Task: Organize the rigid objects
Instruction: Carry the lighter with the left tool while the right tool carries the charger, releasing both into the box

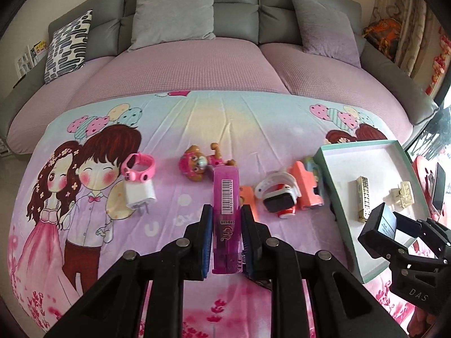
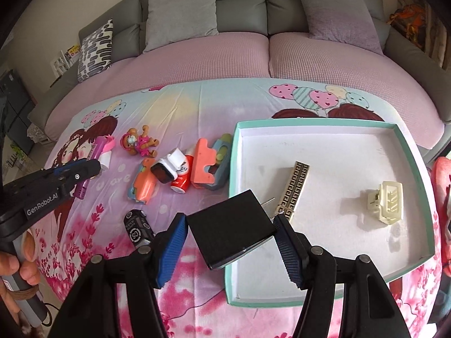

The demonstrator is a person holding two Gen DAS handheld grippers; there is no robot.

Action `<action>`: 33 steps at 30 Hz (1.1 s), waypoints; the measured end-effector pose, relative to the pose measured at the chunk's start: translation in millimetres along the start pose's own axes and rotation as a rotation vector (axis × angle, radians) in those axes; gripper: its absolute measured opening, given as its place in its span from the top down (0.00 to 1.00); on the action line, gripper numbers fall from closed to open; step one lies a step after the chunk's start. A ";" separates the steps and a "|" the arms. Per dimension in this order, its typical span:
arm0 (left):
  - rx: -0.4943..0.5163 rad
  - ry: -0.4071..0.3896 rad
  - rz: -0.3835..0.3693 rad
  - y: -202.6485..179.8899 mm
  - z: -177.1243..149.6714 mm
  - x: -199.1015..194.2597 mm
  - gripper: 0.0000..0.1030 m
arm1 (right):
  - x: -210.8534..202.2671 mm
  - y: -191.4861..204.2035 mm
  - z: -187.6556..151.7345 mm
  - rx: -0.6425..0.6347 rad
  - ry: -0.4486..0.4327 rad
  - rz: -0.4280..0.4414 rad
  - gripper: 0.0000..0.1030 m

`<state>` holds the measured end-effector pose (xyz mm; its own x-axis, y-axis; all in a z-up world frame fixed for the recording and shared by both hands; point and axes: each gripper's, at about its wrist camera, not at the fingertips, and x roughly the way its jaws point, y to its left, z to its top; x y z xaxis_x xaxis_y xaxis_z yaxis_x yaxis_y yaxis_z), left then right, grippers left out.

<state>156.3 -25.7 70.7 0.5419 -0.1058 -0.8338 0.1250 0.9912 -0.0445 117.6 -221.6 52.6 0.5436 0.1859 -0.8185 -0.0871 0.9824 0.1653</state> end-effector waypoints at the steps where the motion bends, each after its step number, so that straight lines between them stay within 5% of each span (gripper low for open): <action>1: 0.017 0.004 -0.010 -11.9 -0.4 0.4 0.80 | -2.5 -9.1 -2.0 0.007 0.000 -0.012 0.36; 16: 0.228 0.093 -0.135 -161.6 -25.1 27.0 0.80 | 1.3 -117.6 -28.6 0.132 0.048 -0.129 0.36; 33: 0.269 0.166 -0.149 -195.5 -46.1 51.4 0.80 | 8.2 -141.5 -40.3 0.167 0.069 -0.152 0.36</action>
<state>121.4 -221.2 11.1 0.3613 -0.2117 -0.9081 0.4190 0.9069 -0.0447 100.7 -358.3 0.3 0.4812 0.0423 -0.8756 0.1338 0.9836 0.1211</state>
